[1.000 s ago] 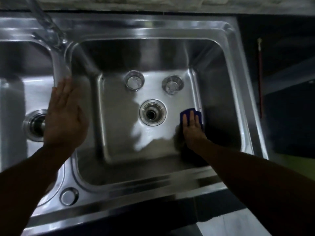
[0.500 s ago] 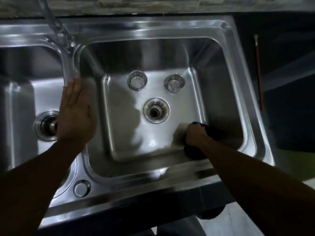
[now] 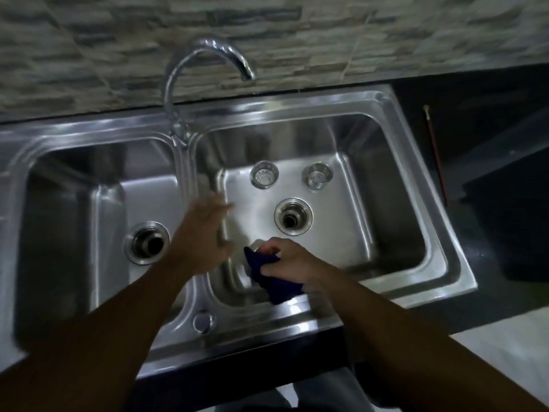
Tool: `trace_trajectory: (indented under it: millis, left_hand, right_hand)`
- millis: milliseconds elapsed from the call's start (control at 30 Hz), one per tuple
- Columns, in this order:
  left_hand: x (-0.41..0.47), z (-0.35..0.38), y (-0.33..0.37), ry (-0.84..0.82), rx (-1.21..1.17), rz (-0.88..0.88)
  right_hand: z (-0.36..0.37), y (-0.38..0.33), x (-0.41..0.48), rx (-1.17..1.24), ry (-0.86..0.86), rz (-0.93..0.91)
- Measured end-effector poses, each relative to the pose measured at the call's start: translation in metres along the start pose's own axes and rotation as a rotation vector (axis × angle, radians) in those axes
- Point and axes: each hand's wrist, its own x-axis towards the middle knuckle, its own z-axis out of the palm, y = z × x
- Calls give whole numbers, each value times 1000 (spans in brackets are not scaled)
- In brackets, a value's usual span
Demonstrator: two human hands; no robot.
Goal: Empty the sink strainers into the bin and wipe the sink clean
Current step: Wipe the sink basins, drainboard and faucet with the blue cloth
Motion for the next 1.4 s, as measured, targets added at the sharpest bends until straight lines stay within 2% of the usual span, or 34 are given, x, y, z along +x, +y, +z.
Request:
trace_trajectory:
  millis: [67,133,233,400,533,667,800,1000,1100,1167,1300,1400]
  left_hand:
    - [-15,3,20,-163,-127,82]
    - [-23,8,41,-269,-227,47]
    - [-21,0,66,-230,-305,11]
    - [-12,-12,105,-200,-138,188]
    - [-1,-14,142,-223,-114,211]
    - [23,-9,188,-232,-52,181]
    - [43,2,229,-240,-86,145]
    - [58,23,286,-224,-173,193]
    - [68,39,313,-216,-67,182]
    - [76,48,331,-214,-12,205]
    - [92,55,364,-326,66,207]
    - [105,59,392,-337,87,232]
  right_hand:
    - [-5,-8,-16,47,59,-42]
    - [-14,-14,-31,50,55,-86]
    - [-31,-16,-56,7,20,-117]
    - [-50,-6,-87,-159,101,-300]
    - [-86,17,-112,-282,152,-427]
    - [-133,47,-135,-404,333,-443]
    - [-181,67,-158,-391,481,-466]
    - [-235,81,-195,-230,448,-479]
    - [-257,84,-212,-198,425,-526]
    - [-274,91,-222,-248,383,-523]
    - [-307,113,-241,-458,261,-438]
    - [-332,130,-249,-580,331,-410]
